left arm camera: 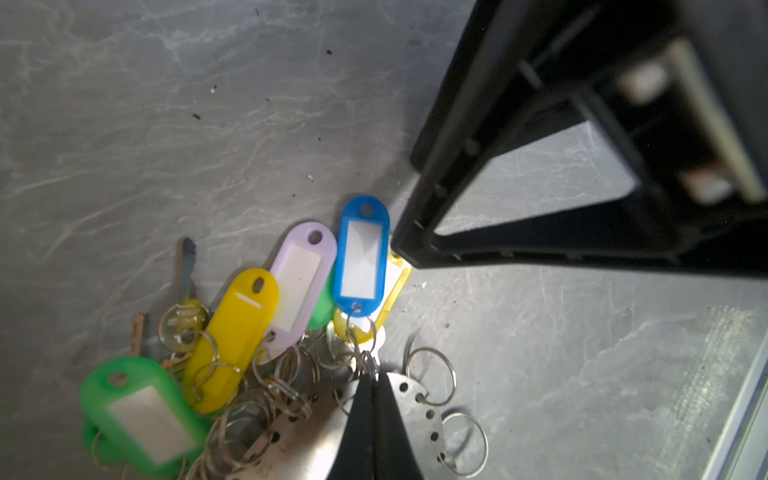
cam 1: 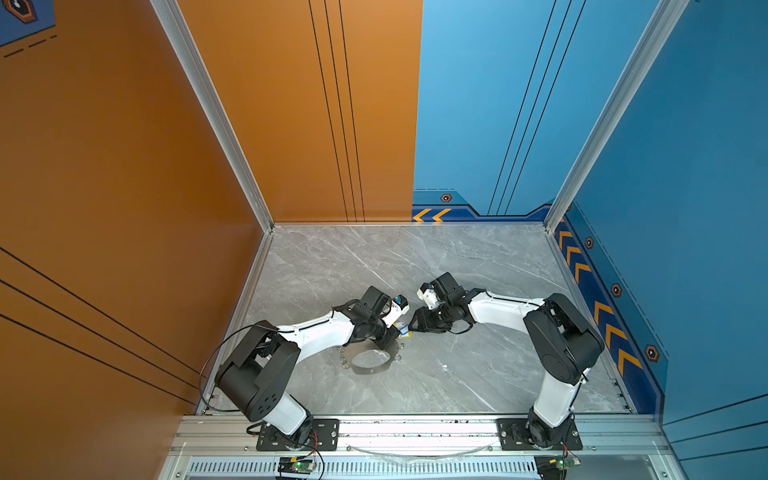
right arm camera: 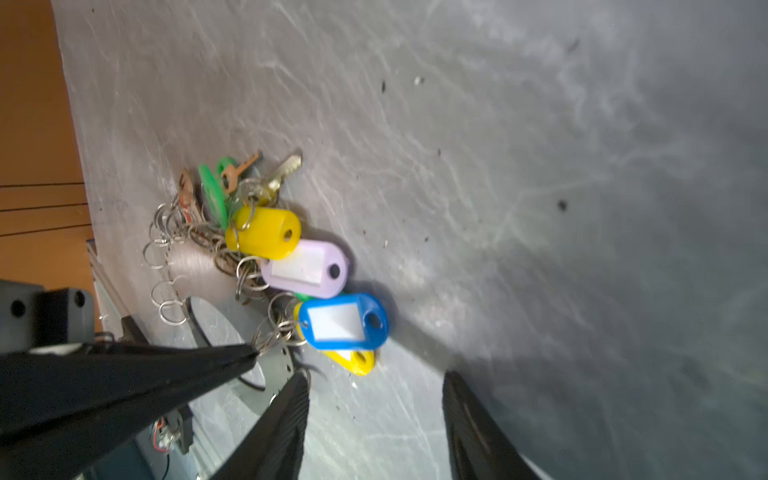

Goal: Remove the keys from the keyring
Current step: 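Reach the right gripper to the blue tag while the left gripper holds the plate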

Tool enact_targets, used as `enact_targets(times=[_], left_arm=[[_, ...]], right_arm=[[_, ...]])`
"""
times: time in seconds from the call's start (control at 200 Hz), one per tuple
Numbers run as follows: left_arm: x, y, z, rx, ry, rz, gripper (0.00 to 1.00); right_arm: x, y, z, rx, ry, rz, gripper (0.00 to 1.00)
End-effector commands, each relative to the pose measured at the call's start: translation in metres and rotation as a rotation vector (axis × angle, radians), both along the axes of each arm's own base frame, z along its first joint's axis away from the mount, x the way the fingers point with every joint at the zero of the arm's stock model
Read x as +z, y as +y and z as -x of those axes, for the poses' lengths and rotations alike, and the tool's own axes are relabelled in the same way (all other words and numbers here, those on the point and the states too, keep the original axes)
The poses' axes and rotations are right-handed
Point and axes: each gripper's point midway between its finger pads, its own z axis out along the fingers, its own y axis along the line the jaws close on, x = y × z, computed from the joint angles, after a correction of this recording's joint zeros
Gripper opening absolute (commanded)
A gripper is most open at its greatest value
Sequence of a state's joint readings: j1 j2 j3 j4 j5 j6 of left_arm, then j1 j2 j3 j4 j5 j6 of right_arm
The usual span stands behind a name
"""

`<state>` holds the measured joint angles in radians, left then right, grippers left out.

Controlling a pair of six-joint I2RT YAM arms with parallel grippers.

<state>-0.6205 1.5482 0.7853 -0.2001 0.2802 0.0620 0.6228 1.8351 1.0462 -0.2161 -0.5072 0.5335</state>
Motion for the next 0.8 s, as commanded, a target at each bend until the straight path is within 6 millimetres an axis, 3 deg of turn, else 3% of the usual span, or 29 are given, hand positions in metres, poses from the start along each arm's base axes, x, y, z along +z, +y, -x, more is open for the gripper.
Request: enact_targets(times=[0.0, 0.255, 0.305, 0.551, 0.796], left_arm=[[0.000, 0.006, 0.002, 0.027, 0.005, 0.004, 0.00], [0.002, 0.007, -0.002, 0.046, -0.018, 0.026, 0.00], [0.002, 0.007, -0.001, 0.047, -0.018, 0.027, 0.00], [0.003, 0.010, 0.000, 0.068, -0.026, 0.038, 0.00], [0.002, 0.015, -0.001, 0.103, -0.035, 0.030, 0.00]], right_arm=[[-0.012, 0.001, -0.007, -0.035, -0.004, 0.070, 0.56], [-0.019, 0.019, -0.002, -0.009, 0.011, 0.106, 0.58], [-0.022, 0.029, 0.008, 0.021, 0.015, 0.112, 0.58], [-0.034, 0.025, 0.015, 0.066, 0.009, 0.224, 0.58], [-0.045, 0.003, 0.022, 0.158, -0.053, 0.466, 0.58]])
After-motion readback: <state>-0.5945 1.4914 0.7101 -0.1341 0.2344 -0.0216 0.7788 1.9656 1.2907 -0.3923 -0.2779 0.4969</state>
